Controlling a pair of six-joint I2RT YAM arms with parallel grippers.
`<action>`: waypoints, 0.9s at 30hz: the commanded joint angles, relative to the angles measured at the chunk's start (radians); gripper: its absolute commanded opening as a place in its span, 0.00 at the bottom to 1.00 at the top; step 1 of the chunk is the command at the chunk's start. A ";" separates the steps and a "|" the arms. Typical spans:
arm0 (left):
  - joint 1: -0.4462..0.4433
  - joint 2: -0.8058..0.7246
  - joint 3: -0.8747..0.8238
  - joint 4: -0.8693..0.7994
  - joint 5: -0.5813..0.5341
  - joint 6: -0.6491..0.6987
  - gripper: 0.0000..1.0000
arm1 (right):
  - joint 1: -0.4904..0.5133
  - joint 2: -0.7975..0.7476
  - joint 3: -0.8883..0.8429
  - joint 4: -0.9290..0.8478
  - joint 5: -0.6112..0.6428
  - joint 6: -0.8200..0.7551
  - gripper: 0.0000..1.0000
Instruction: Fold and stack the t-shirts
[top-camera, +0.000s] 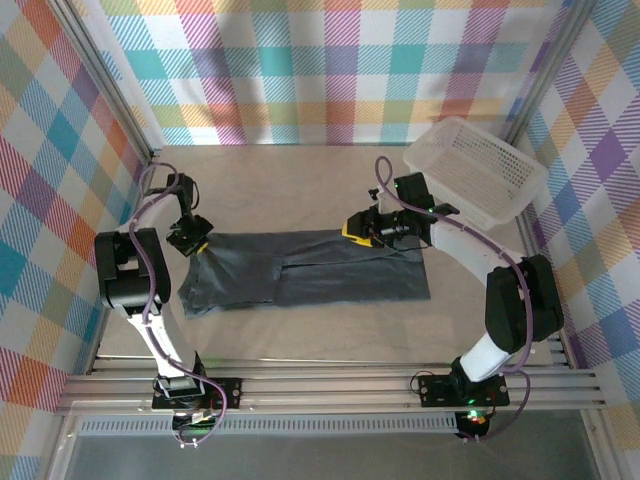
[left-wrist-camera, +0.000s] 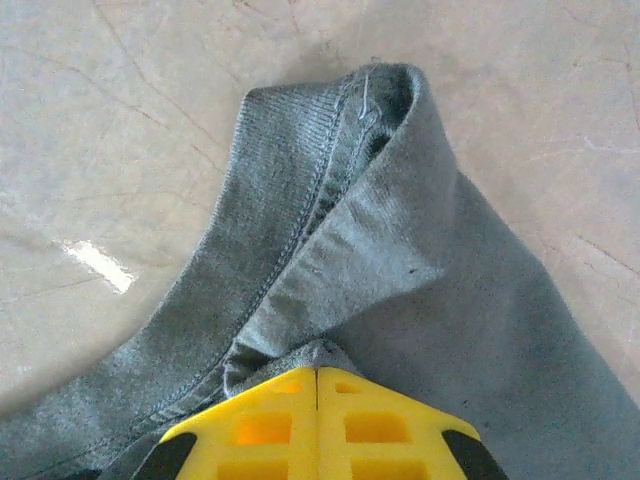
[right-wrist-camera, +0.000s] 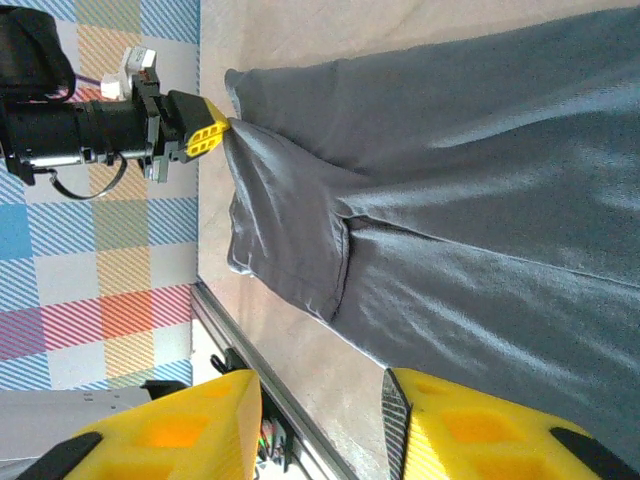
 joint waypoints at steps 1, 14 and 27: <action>0.008 0.030 0.054 -0.008 -0.011 0.005 0.00 | 0.001 -0.003 -0.006 -0.020 0.001 -0.021 0.38; 0.008 0.101 0.139 -0.069 -0.018 -0.005 0.00 | 0.001 0.008 0.005 -0.044 0.016 -0.033 0.38; -0.061 -0.345 -0.199 -0.008 -0.031 -0.268 0.37 | -0.096 0.085 0.112 -0.353 0.289 -0.161 0.37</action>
